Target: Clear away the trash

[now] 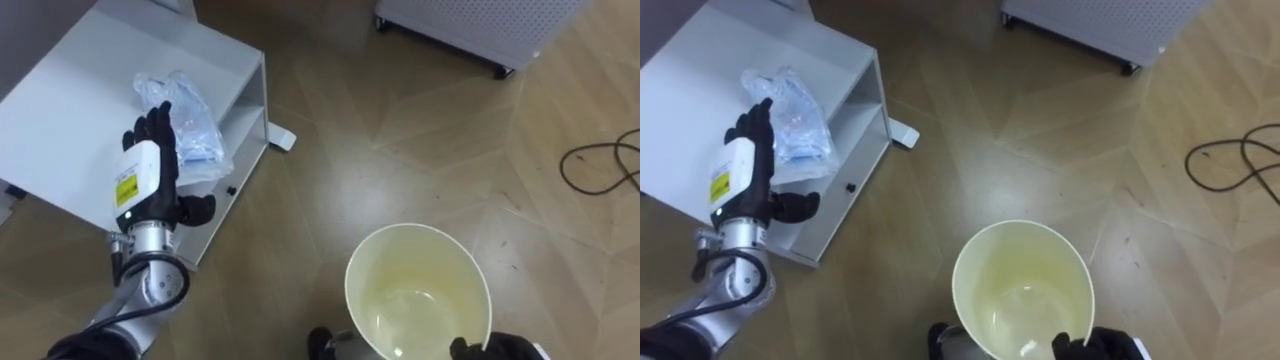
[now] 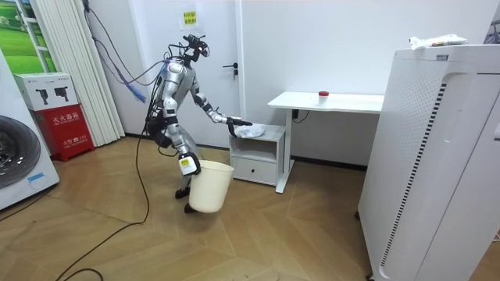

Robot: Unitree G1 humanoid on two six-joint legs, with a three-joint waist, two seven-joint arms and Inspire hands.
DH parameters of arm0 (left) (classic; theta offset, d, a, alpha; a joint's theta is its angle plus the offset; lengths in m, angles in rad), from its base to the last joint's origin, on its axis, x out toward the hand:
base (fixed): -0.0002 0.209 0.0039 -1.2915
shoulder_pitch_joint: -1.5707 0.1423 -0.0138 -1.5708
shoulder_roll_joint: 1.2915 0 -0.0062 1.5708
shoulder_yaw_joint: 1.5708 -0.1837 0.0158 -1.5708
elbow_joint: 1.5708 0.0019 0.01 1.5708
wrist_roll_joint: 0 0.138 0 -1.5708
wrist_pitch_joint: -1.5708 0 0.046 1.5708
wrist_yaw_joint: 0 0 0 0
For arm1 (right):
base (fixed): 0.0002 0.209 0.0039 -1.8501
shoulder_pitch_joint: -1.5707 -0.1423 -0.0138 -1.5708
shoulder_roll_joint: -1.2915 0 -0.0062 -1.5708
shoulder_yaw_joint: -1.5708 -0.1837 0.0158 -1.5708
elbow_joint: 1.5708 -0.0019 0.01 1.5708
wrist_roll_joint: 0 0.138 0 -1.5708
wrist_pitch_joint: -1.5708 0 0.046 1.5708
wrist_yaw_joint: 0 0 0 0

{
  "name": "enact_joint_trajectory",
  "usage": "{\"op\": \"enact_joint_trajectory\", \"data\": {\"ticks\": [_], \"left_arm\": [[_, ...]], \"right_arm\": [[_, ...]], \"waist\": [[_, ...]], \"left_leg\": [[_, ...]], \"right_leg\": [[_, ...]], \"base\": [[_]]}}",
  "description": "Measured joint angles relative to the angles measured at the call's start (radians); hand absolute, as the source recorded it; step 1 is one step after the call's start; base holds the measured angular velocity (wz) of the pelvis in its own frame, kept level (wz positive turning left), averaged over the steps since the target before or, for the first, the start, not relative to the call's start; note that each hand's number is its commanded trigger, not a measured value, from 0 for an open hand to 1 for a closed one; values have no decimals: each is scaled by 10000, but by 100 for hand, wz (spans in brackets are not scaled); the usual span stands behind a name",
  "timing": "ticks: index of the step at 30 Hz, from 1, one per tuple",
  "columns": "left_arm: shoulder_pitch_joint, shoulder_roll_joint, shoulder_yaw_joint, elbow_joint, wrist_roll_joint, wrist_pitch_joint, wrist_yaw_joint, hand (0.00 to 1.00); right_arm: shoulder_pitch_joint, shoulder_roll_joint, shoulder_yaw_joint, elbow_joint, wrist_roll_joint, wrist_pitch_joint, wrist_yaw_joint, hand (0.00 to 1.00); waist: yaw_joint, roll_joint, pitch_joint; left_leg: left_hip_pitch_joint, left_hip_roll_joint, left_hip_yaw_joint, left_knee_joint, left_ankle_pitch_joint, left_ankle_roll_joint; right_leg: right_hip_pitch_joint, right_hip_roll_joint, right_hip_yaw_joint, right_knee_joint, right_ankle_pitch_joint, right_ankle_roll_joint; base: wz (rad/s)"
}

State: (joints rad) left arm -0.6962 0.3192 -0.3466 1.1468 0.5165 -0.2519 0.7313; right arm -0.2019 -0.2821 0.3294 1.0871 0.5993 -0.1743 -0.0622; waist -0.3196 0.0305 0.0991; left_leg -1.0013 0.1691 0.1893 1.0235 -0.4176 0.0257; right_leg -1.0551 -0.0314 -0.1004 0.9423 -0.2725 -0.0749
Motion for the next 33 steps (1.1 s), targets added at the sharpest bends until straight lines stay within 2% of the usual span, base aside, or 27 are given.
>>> {"op": "enact_joint_trajectory", "data": {"ticks": [4, 8, 9, 10, 11, 13, 15, 23, 25, 31, 33], "left_arm": [[-106, 78, -214, 187, 822, 556, -39, 0], [-122, 200, -301, 307, 1473, 855, -41, 0], [-133, 237, -306, 310, 1551, 939, -41, 1], [-133, 247, -306, 315, 1551, 1031, -48, 7], [-136, 247, -306, 314, 1565, 1057, -49, 30], [-163, 257, -313, 317, 1873, 1214, -73, 89], [-213, 288, -326, 347, 2189, 1301, -161, 100], [-607, 493, -417, 833, 3576, 2008, -370, 100], [-715, 508, -527, 935, 3918, 2338, -472, 100], [-709, 496, -613, 1057, 4406, 2924, -942, 100], [-710, 485, -612, 1080, 4419, 2956, -1077, 100]], "right_arm": [[77, -129, 0, 1, 0, 311, -20, 100], [82, -157, 1, 139, -1, 574, -20, 100], [81, -155, 1, 194, -3, 664, -19, 100], [94, -144, 3, 276, -9, 681, -12, 100], [106, -148, 4, 317, -9, 695, -7, 100], [229, -160, 3, 377, -15, 748, -5, 100], [346, -161, 3, 372, -30, 838, -5, 100], [399, -205, -7, 363, -1025, 1516, -24, 100], [395, -205, -10, 370, -1361, 1671, -113, 100], [359, -206, -15, 361, -1424, 1884, -184, 100], [362, -206, -15, 360, -1425, 1906, -214, 100]], "waist": [[-11, -1, -1], [-14, -1, -1], [-11, -1, -1], [-12, -1, -1], [-13, -1, -2], [-18, -2, -2], [-23, -3, -2], [-36, -40, -12], [-33, -39, -12], [18, -26, -14], [53, -24, -15]], "left_leg": [[-211, 124, -42, 216, -58, -17], [-291, 198, -46, 318, -87, -37], [-368, 246, -44, 369, -88, -38], [-416, 280, -45, 395, -92, -36], [-430, 286, -44, 397, -91, -36], [-489, 285, -36, 424, -91, -38], [-505, 285, -37, 462, -95, -47], [-512, 275, -52, 629, -159, -159], [-509, 279, -78, 678, -161, -167], [-516, 278, -135, 713, -141, -226], [-510, 278, -137, 719, -140, -230]], "right_leg": [[-157, 102, -40, 97, -5, -18], [-239, 170, -29, 146, 4, -35], [-307, 186, -43, 162, 19, -62], [-346, 199, -65, 163, 34, -89], [-367, 204, -61, 167, 38, -95], [-453, 203, -45, 234, 30, -111], [-478, 171, -63, 317, -11, -145], [-538, 150, -42, 568, -84, -205], [-539, 158, -49, 624, -87, -231], [-541, 166, -90, 685, -83, -292], [-541, 166, -90, 705, -80, -302]], "base": [[-3], [-6], [-6], [-6], [-4], [0], [4], [1], [0], [0], [0]]}}
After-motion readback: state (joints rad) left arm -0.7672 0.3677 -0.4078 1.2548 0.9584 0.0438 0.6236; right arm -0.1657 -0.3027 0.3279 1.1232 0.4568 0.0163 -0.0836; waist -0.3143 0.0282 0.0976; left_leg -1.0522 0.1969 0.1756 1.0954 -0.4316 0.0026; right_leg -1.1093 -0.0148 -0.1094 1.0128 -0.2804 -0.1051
